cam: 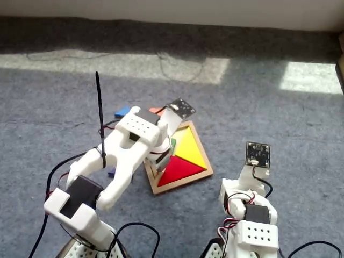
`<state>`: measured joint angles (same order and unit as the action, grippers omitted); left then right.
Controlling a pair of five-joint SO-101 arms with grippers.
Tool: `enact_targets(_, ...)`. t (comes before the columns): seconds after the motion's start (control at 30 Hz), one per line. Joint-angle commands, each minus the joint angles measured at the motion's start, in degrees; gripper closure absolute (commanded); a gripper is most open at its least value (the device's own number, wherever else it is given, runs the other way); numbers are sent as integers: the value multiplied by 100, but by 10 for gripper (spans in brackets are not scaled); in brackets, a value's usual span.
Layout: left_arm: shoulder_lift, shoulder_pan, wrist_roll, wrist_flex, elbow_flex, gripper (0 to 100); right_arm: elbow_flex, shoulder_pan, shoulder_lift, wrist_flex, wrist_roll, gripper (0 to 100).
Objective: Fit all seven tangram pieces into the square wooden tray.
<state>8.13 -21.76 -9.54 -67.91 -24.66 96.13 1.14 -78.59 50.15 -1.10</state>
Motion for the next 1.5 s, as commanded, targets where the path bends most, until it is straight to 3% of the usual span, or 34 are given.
enact_targets(0.0,180,101,53,88,13,801,92,163,4,-154,-53,796)
enact_targets(0.2,303,-207,44,53,233,870,92,163,4,-154,-53,796)
enact_targets(0.4,303,-690,-448,88,418,890,92,163,4,-154,-53,796)
enact_targets(1.0,233,-400,-2145,53,1112,891,92,163,4,-154,-53,796)
enact_targets(1.27,-347,-312,-1503,-1108,1815,891,92,163,4,-154,-53,796)
enact_targets(1.47,-884,-303,-378,-1213,1182,891,92,163,4,-154,-53,796)
